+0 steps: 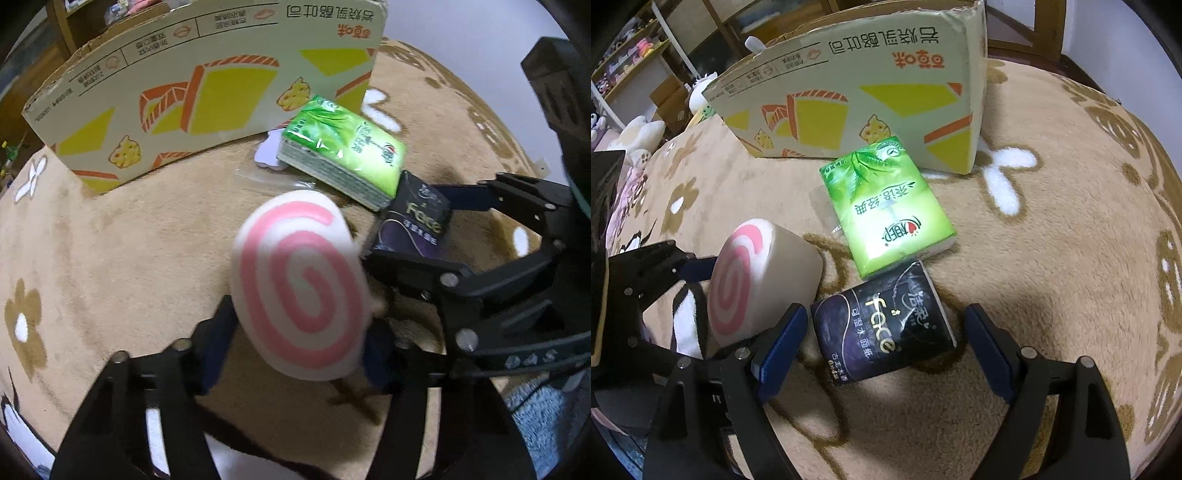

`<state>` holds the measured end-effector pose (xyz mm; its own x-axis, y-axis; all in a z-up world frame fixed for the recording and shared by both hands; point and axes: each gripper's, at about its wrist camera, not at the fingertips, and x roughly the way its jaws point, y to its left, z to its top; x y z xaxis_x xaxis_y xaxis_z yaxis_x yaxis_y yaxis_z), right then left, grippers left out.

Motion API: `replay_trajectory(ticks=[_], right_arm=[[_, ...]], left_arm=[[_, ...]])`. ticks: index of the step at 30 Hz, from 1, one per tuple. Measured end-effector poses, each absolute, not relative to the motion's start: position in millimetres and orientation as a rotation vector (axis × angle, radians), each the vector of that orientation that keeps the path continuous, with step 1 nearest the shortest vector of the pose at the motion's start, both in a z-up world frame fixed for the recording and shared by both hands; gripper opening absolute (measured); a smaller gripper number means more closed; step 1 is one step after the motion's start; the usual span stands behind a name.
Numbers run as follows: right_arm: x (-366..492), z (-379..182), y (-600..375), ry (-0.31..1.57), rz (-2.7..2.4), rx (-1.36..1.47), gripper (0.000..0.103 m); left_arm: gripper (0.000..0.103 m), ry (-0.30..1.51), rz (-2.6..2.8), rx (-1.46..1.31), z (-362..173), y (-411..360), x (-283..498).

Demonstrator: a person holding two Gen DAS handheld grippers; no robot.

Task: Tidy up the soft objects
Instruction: 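Grasp the pink swirl cushion with the left tool while the right tool grasps the black Face tissue pack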

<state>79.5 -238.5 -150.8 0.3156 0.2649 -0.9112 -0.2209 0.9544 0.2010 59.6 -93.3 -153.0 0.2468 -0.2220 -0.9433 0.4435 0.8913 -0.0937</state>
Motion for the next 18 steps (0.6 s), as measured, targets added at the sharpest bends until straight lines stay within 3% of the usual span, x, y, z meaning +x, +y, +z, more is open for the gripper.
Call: replay_trajectory(ticks=[6,18], right_arm=[[78,-149,-234,1.201,0.321,0.004,0.077],[70,-146,-221,1.171,0.31,-0.087,0.075]], left_arm=[[0.042,1.243,-0.458,0.207,-148,-90,58],[0.041,1.222,-0.387,0.206,-141,-71,59]])
